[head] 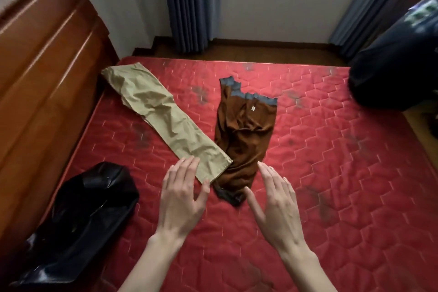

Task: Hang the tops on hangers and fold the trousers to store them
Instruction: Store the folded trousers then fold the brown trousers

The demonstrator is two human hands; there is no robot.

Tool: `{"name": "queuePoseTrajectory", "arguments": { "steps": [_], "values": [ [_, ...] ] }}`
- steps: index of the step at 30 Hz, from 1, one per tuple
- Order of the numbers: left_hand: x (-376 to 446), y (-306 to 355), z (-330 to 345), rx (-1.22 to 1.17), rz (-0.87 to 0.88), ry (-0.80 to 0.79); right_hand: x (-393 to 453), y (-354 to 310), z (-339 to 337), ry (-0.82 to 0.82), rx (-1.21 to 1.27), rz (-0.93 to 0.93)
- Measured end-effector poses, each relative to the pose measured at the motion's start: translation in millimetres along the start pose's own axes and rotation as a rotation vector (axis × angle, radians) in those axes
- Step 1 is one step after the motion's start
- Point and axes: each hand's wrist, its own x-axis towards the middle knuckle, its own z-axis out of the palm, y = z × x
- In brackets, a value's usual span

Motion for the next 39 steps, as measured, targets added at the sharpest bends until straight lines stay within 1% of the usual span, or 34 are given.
{"name": "queuePoseTrajectory", "arguments": {
  "steps": [5,10,14,16,20,23,25,30,35,37,39],
  "values": [
    [0,-22,98,0.021,-0.034,-0.057,8,59,85,-0.074,-0.02,0.021],
    [-9,-57,190,0.032,-0.068,-0.11,4,108,170,-0.186,-0.03,0.061],
    [-20,-89,262,0.083,-0.08,-0.236,0,143,234,-0.314,-0.087,0.114],
    [-22,-102,293,0.111,-0.056,-0.304,1,157,263,-0.36,-0.105,0.155],
    [-15,-127,339,0.191,0.066,-0.428,3,174,312,-0.443,-0.144,0.257],
    [-7,-139,363,0.248,0.132,-0.51,5,179,337,-0.465,-0.085,0.34],
    [-4,-142,372,0.28,0.161,-0.526,6,180,346,-0.467,-0.038,0.375],
    [2,-146,382,0.316,0.236,-0.426,14,183,353,-0.395,0.028,0.409],
    [12,-147,378,0.171,0.21,-0.364,25,188,349,-0.295,0.112,0.45],
    [12,-142,371,0.106,0.206,-0.346,24,186,345,-0.215,0.176,0.491],
    [12,-133,359,0.06,0.239,-0.325,22,182,337,-0.121,0.266,0.533]
  ]
}}
